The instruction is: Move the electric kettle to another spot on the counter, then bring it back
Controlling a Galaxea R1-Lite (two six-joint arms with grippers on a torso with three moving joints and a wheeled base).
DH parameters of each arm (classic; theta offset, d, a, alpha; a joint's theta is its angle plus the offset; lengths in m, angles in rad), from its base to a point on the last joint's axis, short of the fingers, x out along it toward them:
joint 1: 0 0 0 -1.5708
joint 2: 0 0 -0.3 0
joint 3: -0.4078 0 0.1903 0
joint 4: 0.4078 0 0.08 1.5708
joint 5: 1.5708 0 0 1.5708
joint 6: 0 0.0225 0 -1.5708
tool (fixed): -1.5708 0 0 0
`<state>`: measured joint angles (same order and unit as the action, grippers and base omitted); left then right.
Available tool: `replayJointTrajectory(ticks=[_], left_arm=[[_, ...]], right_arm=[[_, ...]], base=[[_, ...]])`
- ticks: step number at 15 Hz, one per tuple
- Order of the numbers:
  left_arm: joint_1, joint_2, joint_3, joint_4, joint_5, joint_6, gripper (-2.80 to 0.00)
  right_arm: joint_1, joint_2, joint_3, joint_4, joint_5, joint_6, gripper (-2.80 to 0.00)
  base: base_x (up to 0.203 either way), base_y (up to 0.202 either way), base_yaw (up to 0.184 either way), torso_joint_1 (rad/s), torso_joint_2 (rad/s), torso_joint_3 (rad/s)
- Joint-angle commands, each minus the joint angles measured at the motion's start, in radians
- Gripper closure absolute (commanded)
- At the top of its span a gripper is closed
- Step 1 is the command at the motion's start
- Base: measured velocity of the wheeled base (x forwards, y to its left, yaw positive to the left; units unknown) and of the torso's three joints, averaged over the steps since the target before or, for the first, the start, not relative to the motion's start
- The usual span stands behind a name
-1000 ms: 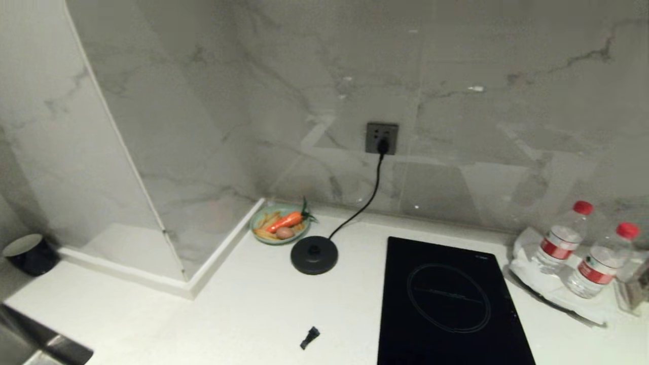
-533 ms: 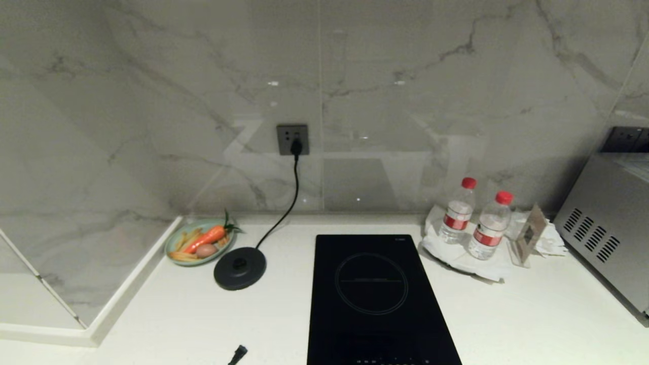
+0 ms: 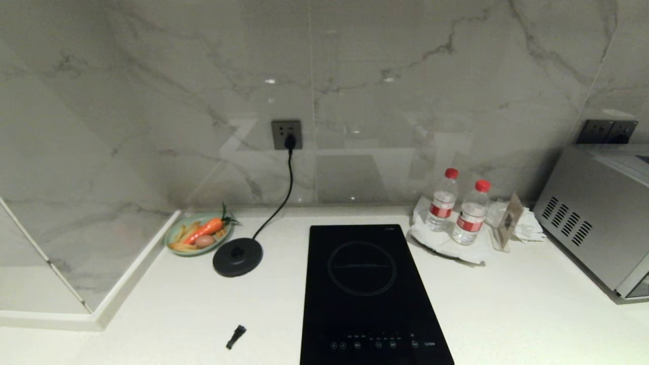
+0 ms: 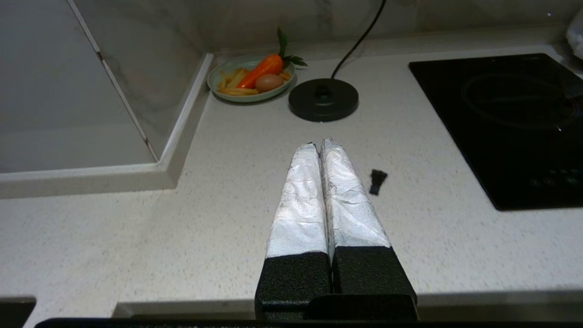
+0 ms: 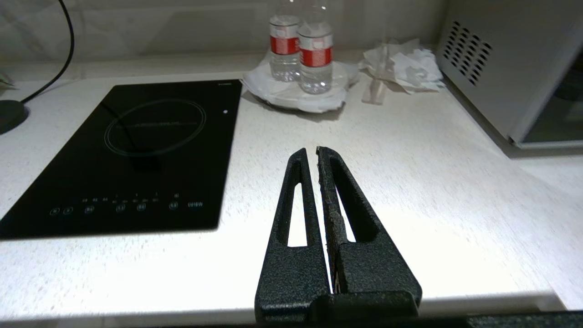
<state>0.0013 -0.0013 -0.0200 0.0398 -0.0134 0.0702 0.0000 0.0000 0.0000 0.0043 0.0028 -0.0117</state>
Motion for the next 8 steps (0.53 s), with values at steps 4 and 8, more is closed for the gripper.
replayJointTrajectory(ticks=[4,8], left_arm=[[0.001,0.001,0.0,0.0,0.0,0.003,0.0],[0.0,0.001,0.0,0.0,-0.002,0.003,0.0]], right_arm=[[0.0,0.0,0.0,0.0,0.0,-0.001,0.0],[0.0,0.0,0.0,0.0,0.0,-0.001,0.0]], base=[[-0.17,0.0,-0.002,-0.005,0.0,0.002],[0.0,0.0,0.0,0.007,0.0,-0.001]])
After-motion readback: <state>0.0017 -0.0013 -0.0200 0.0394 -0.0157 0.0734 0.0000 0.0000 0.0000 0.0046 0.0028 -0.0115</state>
